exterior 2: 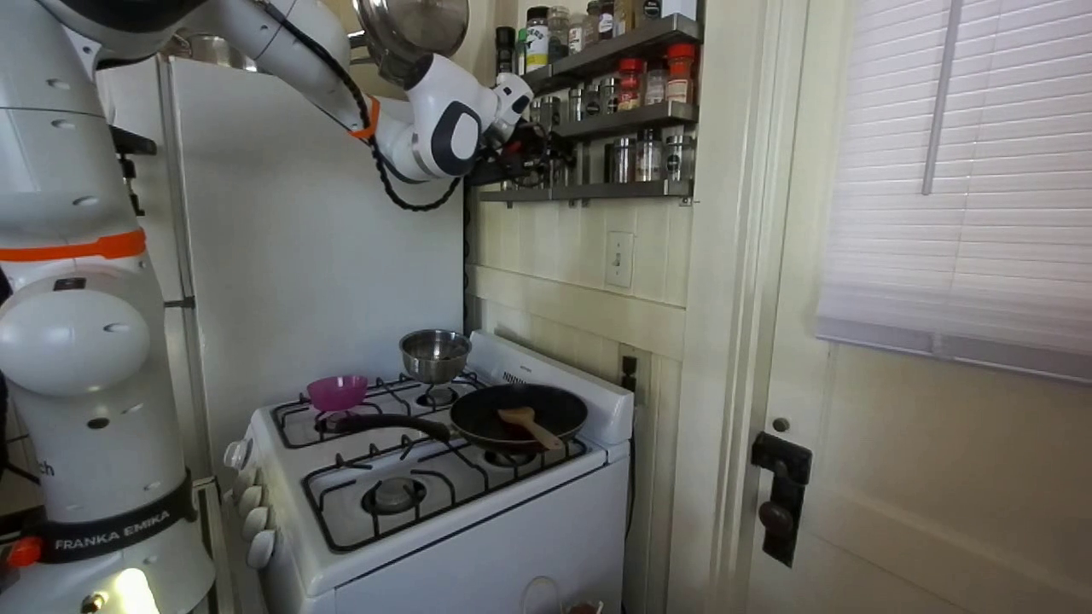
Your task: Put the spice bottle on the counter
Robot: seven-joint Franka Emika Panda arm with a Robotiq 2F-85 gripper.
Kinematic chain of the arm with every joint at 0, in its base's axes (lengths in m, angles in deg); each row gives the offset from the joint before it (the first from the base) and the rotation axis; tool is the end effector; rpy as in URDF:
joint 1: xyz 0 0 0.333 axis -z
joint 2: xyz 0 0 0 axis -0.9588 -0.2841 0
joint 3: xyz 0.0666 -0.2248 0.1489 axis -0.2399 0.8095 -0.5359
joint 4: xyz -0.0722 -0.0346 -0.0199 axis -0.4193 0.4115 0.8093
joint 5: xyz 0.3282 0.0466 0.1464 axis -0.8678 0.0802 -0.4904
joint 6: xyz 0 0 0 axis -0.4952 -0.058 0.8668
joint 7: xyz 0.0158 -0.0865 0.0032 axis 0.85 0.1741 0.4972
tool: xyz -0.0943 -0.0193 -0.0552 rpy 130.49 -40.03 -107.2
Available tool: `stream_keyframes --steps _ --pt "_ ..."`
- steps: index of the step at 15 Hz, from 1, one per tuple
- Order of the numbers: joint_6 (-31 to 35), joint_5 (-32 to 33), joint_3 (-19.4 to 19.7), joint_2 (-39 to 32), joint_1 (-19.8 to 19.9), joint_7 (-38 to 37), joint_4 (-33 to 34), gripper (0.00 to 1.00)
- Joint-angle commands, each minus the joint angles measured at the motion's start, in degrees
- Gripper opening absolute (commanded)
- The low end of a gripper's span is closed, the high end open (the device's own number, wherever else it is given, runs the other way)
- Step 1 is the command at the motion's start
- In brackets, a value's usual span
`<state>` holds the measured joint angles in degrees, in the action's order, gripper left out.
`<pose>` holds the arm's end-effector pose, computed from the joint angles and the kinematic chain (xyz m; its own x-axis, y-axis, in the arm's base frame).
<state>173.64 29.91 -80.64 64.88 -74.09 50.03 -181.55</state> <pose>0.5262 0.0796 0.5821 0.2927 0.1743 0.9402 0.1757 -0.9763 0.1263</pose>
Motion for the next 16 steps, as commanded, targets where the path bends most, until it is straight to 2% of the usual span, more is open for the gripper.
stream_keyframes --steps 1,4,5,6,7,13,16 --pt "1.2 1.4 1.1 -2.4 -1.3 0.2 1.9 1.00" --pt "1.3 1.5 1.1 -3.3 -1.6 0.3 2.6 0.98" --pt "1.4 1.6 1.2 -3.6 -1.6 0.3 2.8 0.78" --pt "1.4 1.6 1.2 -3.8 -1.7 0.3 3.0 0.73" --pt "1.5 1.7 1.3 -4.1 -1.7 0.4 3.3 0.72" --pt "1.9 1.7 1.5 -5.1 -1.9 0.4 4.2 0.25" --pt "2.0 1.7 1.6 -5.3 -2.0 0.4 4.4 0.24"
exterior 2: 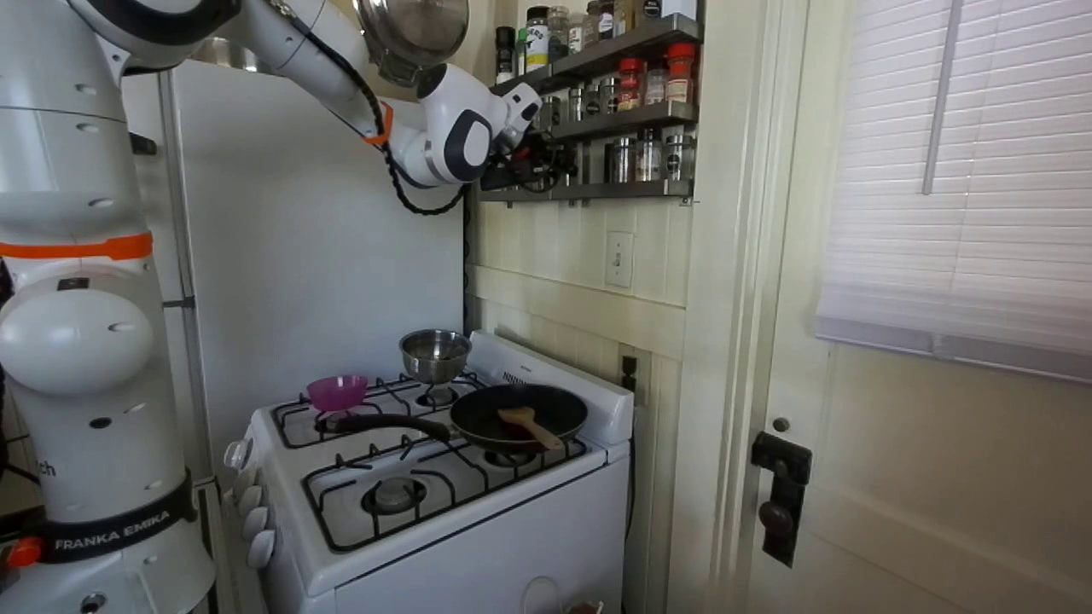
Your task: Put the spice bottle on the counter
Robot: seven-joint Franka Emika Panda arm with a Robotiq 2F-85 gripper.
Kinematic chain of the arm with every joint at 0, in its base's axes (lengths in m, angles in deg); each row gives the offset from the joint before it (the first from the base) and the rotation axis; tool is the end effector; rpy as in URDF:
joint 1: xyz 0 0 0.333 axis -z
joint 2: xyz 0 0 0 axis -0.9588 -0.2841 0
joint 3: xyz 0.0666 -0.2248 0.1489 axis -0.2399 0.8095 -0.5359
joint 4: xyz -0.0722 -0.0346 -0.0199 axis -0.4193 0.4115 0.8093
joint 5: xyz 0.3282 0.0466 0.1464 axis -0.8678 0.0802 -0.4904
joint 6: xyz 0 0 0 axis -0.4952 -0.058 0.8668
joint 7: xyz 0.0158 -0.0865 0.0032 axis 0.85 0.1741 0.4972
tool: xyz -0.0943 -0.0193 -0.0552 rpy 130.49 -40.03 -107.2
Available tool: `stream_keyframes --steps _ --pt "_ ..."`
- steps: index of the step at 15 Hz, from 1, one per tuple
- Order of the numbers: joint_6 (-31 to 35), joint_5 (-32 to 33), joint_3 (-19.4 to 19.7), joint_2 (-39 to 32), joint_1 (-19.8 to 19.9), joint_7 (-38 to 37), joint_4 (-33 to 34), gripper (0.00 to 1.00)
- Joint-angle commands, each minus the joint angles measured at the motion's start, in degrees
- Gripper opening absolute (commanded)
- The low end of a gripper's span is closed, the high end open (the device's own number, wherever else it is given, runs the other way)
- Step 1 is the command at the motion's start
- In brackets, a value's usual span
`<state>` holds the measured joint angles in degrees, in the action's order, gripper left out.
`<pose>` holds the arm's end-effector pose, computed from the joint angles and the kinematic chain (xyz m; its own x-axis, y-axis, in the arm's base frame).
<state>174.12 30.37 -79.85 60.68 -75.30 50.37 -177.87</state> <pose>0.5455 0.0851 0.5750 0.2899 0.1810 0.9398 0.1893 -0.9734 0.1291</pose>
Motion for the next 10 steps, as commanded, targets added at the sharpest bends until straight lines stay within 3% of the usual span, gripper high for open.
stream_keyframes --steps 1,10 --pt "1.7 1.3 0.9 -0.8 -0.8 0.1 0.5 0.24" --pt "8.6 1.2 0.6 2.9 -1.4 0.3 -4.9 0.24"
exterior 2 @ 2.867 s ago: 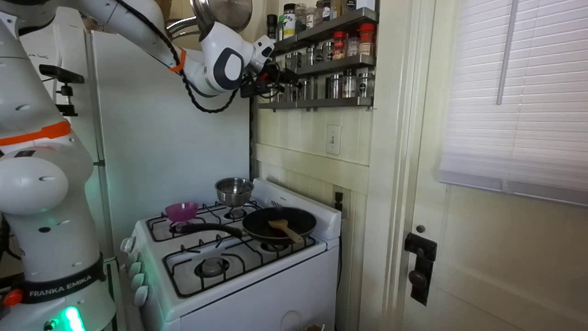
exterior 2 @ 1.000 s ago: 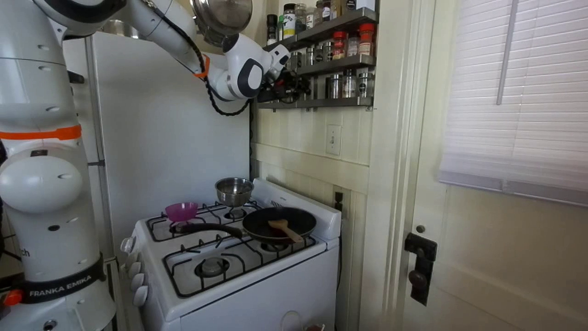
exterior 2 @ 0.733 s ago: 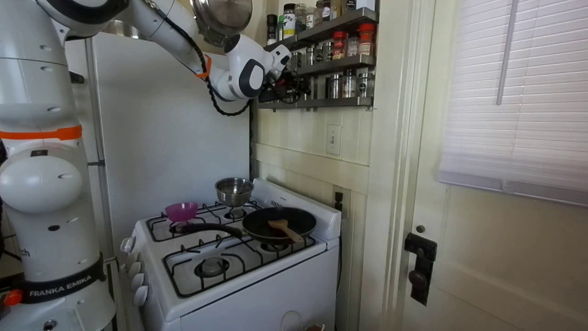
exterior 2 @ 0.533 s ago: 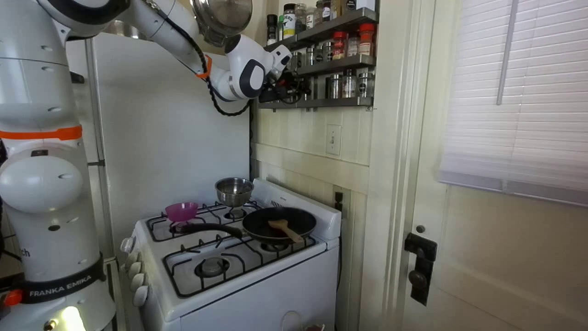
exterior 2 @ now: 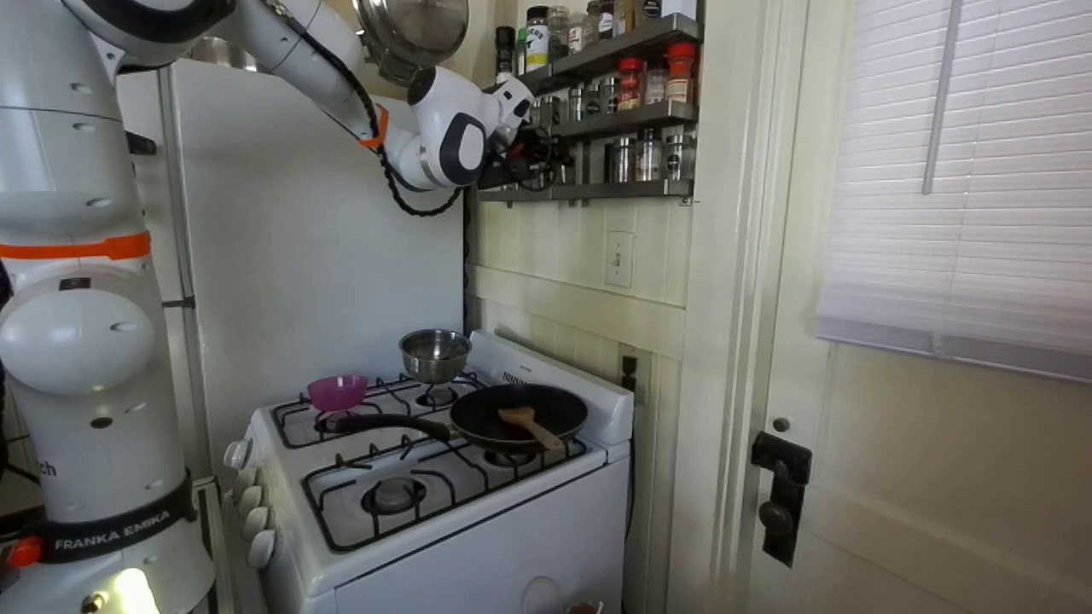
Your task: Put the spice bottle on the counter
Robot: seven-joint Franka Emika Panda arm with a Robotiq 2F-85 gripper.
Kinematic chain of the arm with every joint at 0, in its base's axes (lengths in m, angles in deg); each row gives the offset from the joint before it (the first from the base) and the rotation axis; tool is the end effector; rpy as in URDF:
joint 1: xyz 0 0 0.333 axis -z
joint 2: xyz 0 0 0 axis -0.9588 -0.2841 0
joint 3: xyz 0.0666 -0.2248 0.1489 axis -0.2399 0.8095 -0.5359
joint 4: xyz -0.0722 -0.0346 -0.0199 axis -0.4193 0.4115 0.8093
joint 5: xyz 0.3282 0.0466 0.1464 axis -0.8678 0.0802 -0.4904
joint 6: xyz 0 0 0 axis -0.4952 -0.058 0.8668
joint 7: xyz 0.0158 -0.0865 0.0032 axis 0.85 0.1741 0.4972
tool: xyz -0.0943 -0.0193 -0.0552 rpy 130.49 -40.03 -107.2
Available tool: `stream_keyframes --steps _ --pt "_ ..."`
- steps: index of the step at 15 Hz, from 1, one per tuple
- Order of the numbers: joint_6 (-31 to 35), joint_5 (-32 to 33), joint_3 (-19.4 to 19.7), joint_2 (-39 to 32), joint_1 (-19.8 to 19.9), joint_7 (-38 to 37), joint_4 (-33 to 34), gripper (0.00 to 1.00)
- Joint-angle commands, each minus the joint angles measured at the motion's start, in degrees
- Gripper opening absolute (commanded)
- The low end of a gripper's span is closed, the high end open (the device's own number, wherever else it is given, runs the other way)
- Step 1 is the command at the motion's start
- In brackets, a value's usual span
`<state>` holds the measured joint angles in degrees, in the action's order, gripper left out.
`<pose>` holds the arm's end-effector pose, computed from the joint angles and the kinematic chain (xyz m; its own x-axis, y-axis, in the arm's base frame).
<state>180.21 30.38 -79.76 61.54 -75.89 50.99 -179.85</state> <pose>0.5340 0.0891 0.5804 0.2041 0.1822 0.9619 0.1936 -0.9706 0.1428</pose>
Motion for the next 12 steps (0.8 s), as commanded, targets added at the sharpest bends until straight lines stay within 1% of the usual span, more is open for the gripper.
stream_keyframes --steps 1,7,12 --pt "2.9 1.2 0.6 2.2 -0.8 -0.3 -3.4 0.24" --pt "7.8 1.2 1.4 2.8 -0.4 0.0 -6.5 0.24" --pt "15.4 1.6 2.4 2.4 -0.1 0.7 -9.4 0.24"
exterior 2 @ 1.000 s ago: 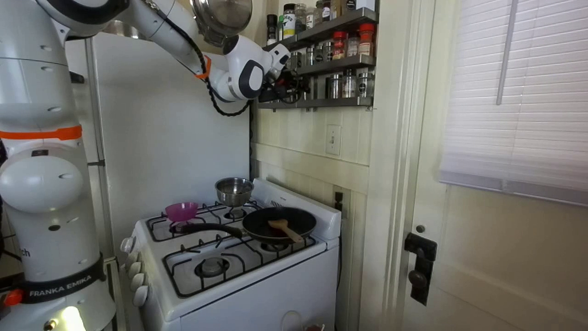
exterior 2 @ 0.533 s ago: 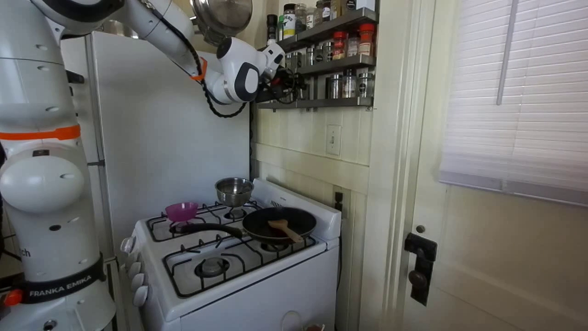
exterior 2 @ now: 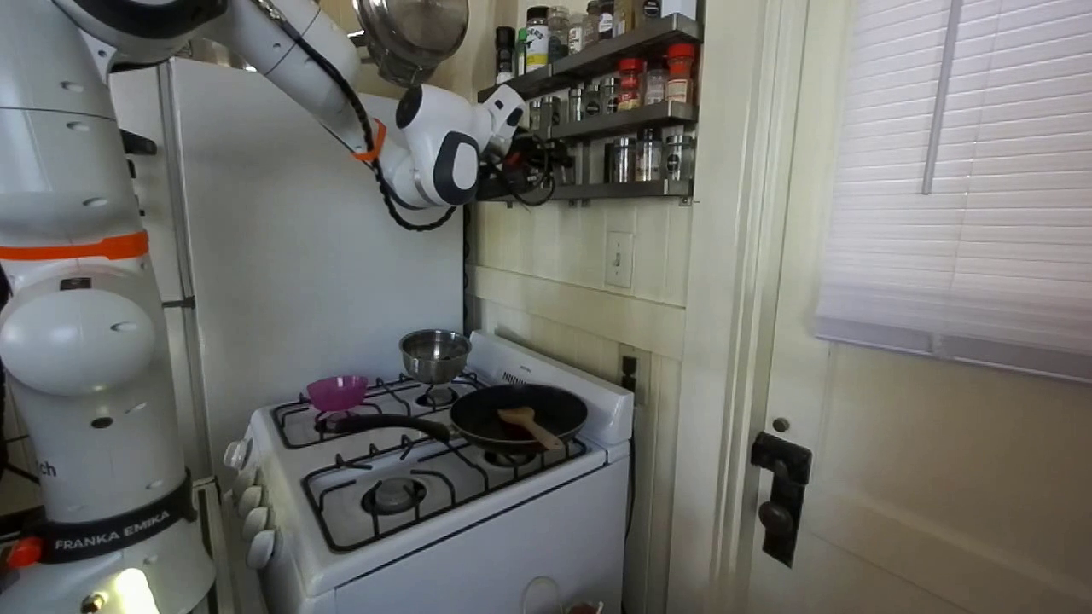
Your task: Put the spice bottle on the counter
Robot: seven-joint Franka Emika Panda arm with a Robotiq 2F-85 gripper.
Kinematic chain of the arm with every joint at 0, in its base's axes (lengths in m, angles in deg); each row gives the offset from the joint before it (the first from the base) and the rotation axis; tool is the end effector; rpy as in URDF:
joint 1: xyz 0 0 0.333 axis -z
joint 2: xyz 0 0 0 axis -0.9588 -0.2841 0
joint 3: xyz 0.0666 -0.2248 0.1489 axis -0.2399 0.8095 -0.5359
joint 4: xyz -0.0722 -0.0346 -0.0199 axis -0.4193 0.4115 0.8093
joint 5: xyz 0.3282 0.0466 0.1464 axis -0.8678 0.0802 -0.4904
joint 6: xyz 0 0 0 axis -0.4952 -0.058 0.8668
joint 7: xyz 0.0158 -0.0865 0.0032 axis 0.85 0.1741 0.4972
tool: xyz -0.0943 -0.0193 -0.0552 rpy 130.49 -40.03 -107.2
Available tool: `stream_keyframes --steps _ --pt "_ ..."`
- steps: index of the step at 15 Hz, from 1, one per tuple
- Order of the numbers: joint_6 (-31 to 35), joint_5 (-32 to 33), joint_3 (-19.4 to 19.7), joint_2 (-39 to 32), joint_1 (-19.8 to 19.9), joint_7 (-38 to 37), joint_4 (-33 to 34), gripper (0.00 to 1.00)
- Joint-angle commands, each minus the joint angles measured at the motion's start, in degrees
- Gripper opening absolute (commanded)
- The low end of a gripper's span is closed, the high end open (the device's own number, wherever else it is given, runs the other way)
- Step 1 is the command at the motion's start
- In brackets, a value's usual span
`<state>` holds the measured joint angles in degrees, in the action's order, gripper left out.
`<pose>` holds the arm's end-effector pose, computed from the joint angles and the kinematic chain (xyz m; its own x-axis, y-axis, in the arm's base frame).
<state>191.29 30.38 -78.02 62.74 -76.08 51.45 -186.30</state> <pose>0.5135 0.0721 0.5628 0.1088 0.1687 0.9797 0.1621 -0.9753 0.1499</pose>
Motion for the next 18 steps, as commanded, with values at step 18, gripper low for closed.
stream_keyframes --steps 18 --pt "6.7 11.3 0.4 13.7 -3.6 -13.1 -17.6 0.24"
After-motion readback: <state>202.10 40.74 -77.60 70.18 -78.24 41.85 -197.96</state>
